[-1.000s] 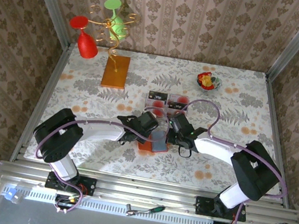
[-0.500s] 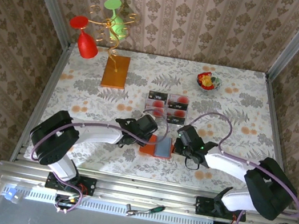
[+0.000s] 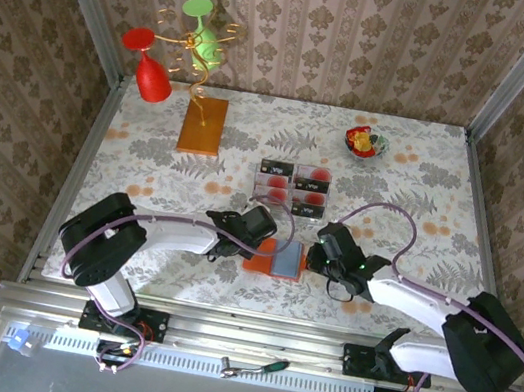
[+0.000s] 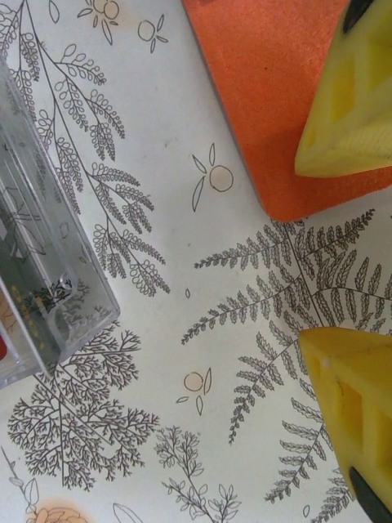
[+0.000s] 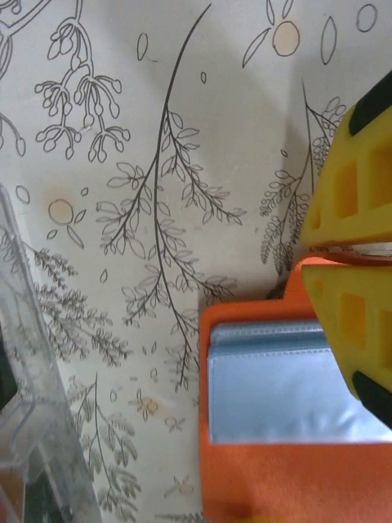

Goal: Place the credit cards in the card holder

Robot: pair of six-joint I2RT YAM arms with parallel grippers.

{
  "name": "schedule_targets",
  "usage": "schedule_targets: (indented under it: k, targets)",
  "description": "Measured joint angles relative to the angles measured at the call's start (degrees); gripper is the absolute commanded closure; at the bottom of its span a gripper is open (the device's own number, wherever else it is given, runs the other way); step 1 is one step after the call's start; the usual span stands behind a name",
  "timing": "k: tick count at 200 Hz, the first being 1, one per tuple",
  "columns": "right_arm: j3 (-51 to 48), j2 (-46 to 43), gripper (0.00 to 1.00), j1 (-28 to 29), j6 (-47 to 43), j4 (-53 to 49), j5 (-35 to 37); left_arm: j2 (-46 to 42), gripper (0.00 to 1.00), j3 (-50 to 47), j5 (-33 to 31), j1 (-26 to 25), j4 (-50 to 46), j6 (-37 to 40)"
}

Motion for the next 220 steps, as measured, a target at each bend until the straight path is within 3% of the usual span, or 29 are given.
schedule_targets:
  k: [61,96,220]
  targets:
    - [5.16,-2.82,0.91,0.31,-0.13,-1.62,-5.51,0.0,0.48,0.0,-0.87,-0.96,0.02,-0.39]
    - [8.48,1.38,1.0,1.75,0.13,-0.15,-9.07,0.0,0.49,0.0,-1.29,-1.07,0.04,-0.42]
    - [11.39,19.47,1.0,5.49,4.26,11.5,-14.71,0.0,0.52,-0.37,-1.66,-1.05,0.24,-1.53]
